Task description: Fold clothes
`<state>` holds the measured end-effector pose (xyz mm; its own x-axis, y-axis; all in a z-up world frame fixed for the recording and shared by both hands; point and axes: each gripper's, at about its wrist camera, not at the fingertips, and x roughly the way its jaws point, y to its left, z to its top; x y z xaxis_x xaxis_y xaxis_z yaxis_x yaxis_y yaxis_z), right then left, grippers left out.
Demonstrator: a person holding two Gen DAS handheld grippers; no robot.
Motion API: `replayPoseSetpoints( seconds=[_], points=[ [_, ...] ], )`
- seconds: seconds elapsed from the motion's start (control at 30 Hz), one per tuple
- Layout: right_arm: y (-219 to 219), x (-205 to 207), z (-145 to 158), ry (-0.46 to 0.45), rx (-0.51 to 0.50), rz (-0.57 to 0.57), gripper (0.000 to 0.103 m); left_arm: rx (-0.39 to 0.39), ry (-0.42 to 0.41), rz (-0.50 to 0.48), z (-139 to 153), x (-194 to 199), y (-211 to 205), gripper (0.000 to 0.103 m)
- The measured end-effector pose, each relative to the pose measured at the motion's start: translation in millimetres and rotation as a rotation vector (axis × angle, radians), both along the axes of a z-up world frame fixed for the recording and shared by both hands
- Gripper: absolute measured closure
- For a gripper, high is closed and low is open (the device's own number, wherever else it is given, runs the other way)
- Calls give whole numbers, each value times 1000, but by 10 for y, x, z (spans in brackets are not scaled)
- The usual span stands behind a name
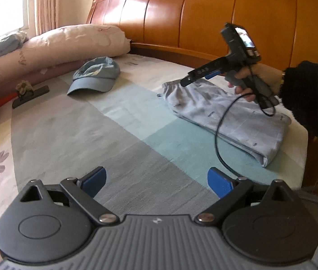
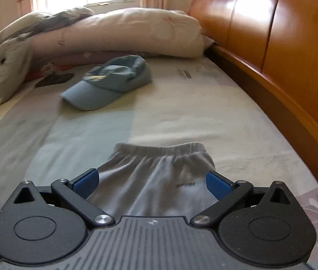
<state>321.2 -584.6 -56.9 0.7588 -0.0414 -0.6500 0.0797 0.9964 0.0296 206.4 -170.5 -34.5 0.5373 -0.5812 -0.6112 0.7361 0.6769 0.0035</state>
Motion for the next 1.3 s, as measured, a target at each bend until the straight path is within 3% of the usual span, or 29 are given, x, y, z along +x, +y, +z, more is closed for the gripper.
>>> replayPoseSetpoints(
  seconds=[0.07,0.1,0.23,0.4,0.57,0.8,1.3],
  points=[
    [-51,195,-118,32,22,-14,12,7,10,13,-23,32,17,6],
    [-60,299,-197,54,35,-15,12,11,17,20,-34,53,25,6],
    [89,512,-341,82,-35,-12,2,5,41,44,-44,94,66,6],
    [201,381,-215,116,-86,13,3,6,23,40,14,14,82,6],
    [347,-303,108,55,-167,50,0,22,-13,32,85,-100,97,6],
    [518,-1345,104,20,-216,-18,0,53,-45,1,156,-315,104,6],
    [896,-2251,-249,-23,-197,-136,0,58,-29,-11,190,-639,105,6]
  ],
)
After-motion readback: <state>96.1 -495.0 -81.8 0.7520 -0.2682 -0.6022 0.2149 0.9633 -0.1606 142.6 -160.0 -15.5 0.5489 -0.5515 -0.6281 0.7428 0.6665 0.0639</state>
